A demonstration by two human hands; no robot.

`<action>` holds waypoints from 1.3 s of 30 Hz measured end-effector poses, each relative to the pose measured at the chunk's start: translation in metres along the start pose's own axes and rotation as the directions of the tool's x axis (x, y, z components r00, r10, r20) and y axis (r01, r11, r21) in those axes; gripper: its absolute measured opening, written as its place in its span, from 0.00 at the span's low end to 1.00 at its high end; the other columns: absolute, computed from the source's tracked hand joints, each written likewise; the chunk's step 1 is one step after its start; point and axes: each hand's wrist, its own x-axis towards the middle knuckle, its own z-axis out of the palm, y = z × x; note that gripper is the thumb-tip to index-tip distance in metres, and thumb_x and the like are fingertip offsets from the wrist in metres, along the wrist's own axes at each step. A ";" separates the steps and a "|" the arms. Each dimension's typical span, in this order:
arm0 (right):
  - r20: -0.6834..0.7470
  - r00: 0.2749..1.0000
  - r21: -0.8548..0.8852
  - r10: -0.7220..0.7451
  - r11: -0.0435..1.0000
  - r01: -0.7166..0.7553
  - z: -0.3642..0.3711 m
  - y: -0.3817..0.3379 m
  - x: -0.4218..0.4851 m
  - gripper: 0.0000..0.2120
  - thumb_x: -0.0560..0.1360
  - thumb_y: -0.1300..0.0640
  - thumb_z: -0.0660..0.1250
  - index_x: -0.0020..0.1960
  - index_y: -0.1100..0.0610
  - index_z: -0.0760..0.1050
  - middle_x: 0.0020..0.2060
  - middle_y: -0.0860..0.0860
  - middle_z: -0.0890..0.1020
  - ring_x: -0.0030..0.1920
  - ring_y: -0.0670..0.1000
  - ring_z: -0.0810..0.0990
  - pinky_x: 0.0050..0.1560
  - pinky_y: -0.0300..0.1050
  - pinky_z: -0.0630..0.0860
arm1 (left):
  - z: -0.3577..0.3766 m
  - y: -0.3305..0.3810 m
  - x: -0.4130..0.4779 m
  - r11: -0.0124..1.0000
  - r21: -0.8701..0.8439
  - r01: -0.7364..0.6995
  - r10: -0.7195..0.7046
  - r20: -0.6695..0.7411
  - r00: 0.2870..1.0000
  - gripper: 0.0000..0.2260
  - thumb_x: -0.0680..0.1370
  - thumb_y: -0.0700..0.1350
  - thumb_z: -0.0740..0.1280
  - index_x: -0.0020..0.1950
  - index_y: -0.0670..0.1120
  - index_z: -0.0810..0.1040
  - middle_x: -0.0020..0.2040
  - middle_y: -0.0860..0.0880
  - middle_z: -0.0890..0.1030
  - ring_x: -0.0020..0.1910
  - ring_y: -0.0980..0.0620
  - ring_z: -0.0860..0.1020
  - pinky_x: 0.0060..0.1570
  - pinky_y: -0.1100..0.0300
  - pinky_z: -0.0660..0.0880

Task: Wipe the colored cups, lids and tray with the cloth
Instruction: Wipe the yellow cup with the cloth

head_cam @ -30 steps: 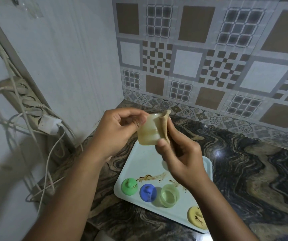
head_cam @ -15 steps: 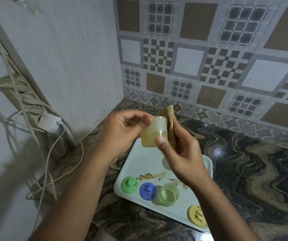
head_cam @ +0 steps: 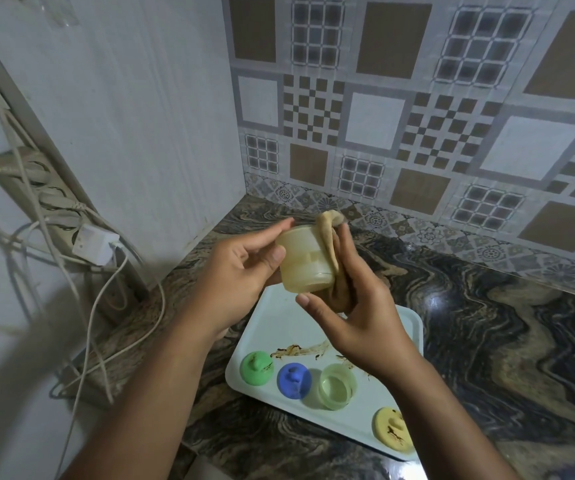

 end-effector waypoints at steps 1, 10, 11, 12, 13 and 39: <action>-0.003 1.000 0.058 -0.001 0.998 0.001 0.001 -0.001 -0.001 0.46 0.74 0.58 0.75 0.82 0.55 0.50 0.75 0.40 0.68 0.73 0.44 0.72 0.67 0.47 0.76 | 0.000 0.002 0.000 1.000 -0.027 0.000 -0.001 -0.009 1.000 0.16 0.80 0.38 0.65 0.64 0.54 0.79 0.54 0.54 0.85 0.53 0.58 0.83 0.40 0.69 0.77; -0.063 0.998 0.139 -0.031 0.990 0.040 0.005 0.000 -0.004 0.39 0.74 0.56 0.76 0.79 0.53 0.60 0.77 0.51 0.67 0.77 0.53 0.67 0.68 0.55 0.76 | -0.003 0.004 0.001 0.997 -0.070 -0.033 0.036 0.043 0.998 0.14 0.79 0.36 0.65 0.60 0.51 0.82 0.51 0.48 0.86 0.51 0.52 0.84 0.44 0.62 0.80; -0.063 0.997 0.095 -0.044 0.994 0.050 0.004 0.002 -0.002 0.42 0.73 0.53 0.77 0.80 0.53 0.59 0.77 0.50 0.69 0.75 0.53 0.71 0.65 0.55 0.78 | -0.003 0.004 0.001 0.997 -0.070 -0.037 0.040 0.046 0.998 0.14 0.80 0.36 0.64 0.60 0.50 0.82 0.51 0.49 0.86 0.52 0.53 0.84 0.45 0.61 0.80; -0.077 0.995 0.034 -0.065 0.997 0.068 0.005 0.005 -0.001 0.44 0.72 0.50 0.78 0.81 0.54 0.59 0.75 0.51 0.71 0.71 0.53 0.75 0.61 0.55 0.80 | -0.003 0.005 0.001 0.997 -0.072 -0.038 0.042 0.051 0.998 0.14 0.80 0.35 0.64 0.60 0.50 0.82 0.52 0.51 0.86 0.52 0.54 0.84 0.45 0.62 0.80; -0.091 0.992 -0.035 -0.091 0.995 0.088 0.005 0.007 0.000 0.46 0.71 0.47 0.79 0.81 0.54 0.58 0.71 0.53 0.75 0.65 0.54 0.80 0.56 0.55 0.82 | -0.003 0.005 0.001 0.997 -0.068 -0.042 0.046 0.051 0.998 0.14 0.80 0.36 0.63 0.59 0.50 0.82 0.52 0.53 0.86 0.53 0.56 0.83 0.45 0.63 0.80; -0.301 0.898 -0.378 -0.320 0.905 0.196 0.029 0.013 -0.003 0.46 0.64 0.55 0.83 0.73 0.72 0.65 0.68 0.68 0.75 0.69 0.61 0.76 0.66 0.32 0.72 | 0.004 0.006 0.008 0.985 0.118 -0.129 0.135 -0.045 0.990 0.06 0.76 0.40 0.71 0.43 0.51 0.82 0.34 0.60 0.82 0.33 0.63 0.79 0.31 0.71 0.72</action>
